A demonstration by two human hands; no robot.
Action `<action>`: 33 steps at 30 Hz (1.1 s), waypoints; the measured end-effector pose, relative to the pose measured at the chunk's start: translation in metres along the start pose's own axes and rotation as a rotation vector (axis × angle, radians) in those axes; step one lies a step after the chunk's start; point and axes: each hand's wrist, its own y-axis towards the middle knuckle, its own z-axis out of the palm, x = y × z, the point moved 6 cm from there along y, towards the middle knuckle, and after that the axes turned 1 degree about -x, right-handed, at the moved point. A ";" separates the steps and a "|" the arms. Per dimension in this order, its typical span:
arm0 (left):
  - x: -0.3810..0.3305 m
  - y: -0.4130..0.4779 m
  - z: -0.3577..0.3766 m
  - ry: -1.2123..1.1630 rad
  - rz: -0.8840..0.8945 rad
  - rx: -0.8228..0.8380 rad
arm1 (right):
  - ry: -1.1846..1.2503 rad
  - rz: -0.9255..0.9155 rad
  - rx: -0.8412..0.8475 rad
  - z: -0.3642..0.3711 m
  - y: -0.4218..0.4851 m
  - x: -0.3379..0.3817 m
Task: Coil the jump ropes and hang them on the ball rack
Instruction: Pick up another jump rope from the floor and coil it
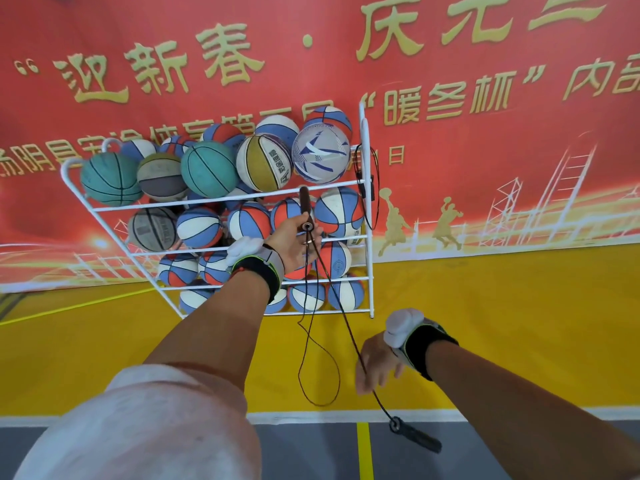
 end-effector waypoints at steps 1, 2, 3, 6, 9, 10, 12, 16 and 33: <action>-0.001 -0.004 0.004 0.035 -0.004 0.042 | 0.101 -0.022 -0.007 -0.002 -0.002 0.005; -0.003 -0.006 0.007 0.065 -0.002 0.075 | 0.232 -0.074 -0.057 -0.008 -0.004 0.013; -0.004 -0.009 0.011 0.086 0.000 0.107 | 0.329 -0.107 -0.151 -0.017 -0.010 0.022; -0.003 -0.012 0.013 0.169 -0.005 0.138 | 0.649 -0.254 -0.346 -0.051 -0.021 0.038; -0.002 -0.013 0.004 0.216 0.001 0.093 | 1.013 -0.423 -0.450 -0.080 -0.041 0.055; -0.002 -0.015 0.000 0.220 0.011 0.070 | 1.089 -0.461 -0.488 -0.089 -0.047 0.059; -0.001 -0.016 -0.010 0.197 0.032 0.015 | 1.122 -0.507 -0.632 -0.108 -0.054 0.061; 0.011 -0.012 -0.027 0.109 0.026 -0.076 | 1.045 -0.614 -0.861 -0.132 -0.067 0.071; 0.117 0.010 -0.015 -0.058 -0.274 -0.016 | 1.221 -0.947 -0.881 -0.178 -0.128 0.099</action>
